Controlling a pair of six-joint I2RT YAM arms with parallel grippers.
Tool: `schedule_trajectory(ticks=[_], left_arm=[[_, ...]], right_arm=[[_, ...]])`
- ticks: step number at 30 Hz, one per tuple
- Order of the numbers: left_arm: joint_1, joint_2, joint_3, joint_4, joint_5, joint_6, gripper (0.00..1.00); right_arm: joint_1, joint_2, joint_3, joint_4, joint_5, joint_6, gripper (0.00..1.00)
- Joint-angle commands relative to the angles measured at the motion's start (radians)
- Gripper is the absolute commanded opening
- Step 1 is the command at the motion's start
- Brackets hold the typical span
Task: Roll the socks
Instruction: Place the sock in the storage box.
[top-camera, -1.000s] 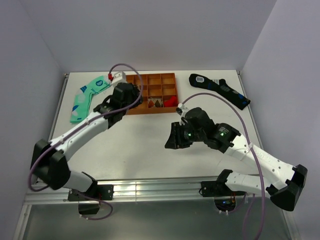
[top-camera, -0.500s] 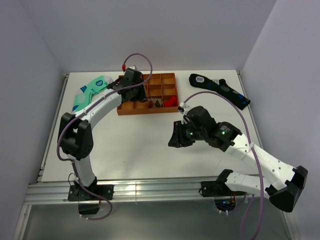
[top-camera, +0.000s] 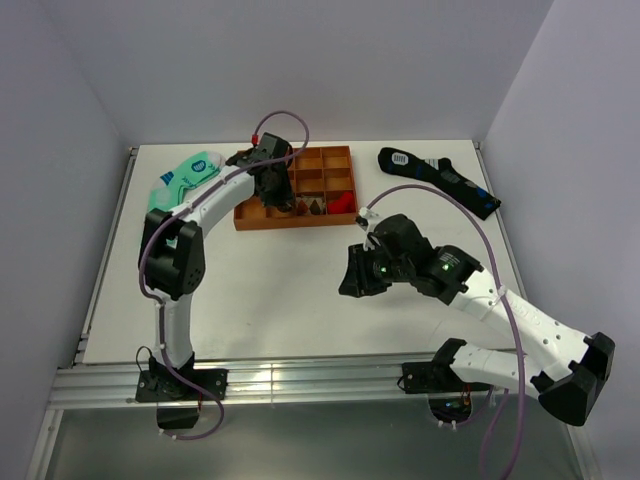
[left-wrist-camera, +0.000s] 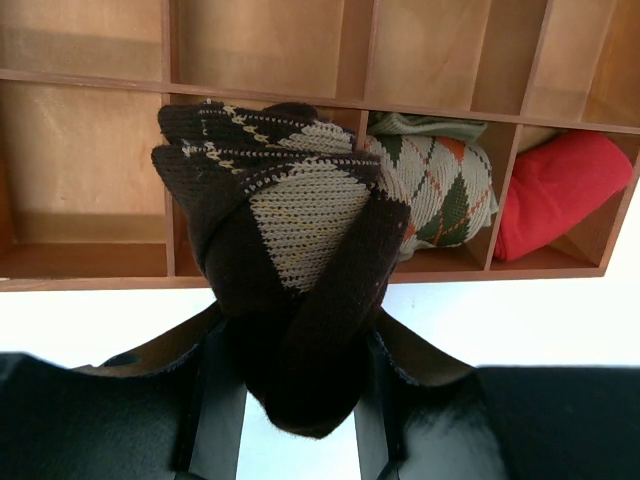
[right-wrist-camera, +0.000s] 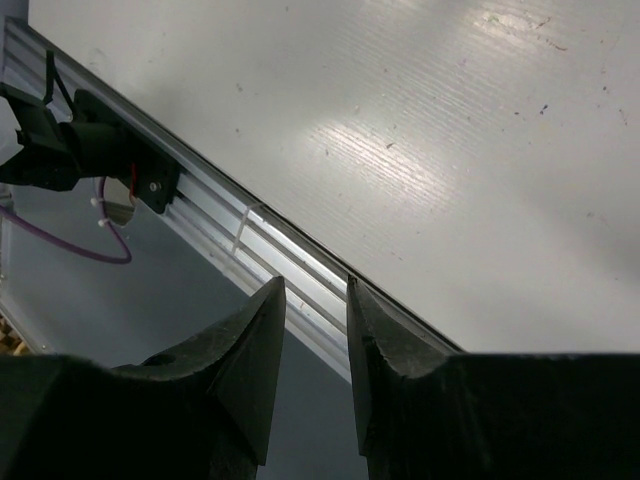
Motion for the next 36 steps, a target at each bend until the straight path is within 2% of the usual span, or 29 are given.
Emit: schedule_trajectory(ticks=[1, 10, 19, 29, 36], left_arm=[[0.009, 0.009, 0.085, -0.070, 0.008, 0.013, 0.00], [0.015, 0.062, 0.185, -0.182, -0.025, -0.004, 0.00], [0.006, 0.026, 0.033, -0.016, 0.033, -0.278, 0.00], [-0.009, 0.109, 0.148, -0.119, -0.005, -0.384, 0.00], [-0.009, 0.124, 0.162, -0.191, -0.057, -0.447, 0.00]], right_arm=[[-0.009, -0.024, -0.016, 0.033, 0.008, -0.028, 0.38], [-0.010, -0.033, -0.038, 0.046, -0.001, -0.050, 0.37], [-0.013, -0.045, -0.044, 0.053, -0.005, -0.040, 0.36], [-0.013, -0.067, -0.073, 0.067, -0.010, -0.037, 0.36], [-0.011, -0.075, -0.085, 0.078, -0.015, -0.043, 0.36]])
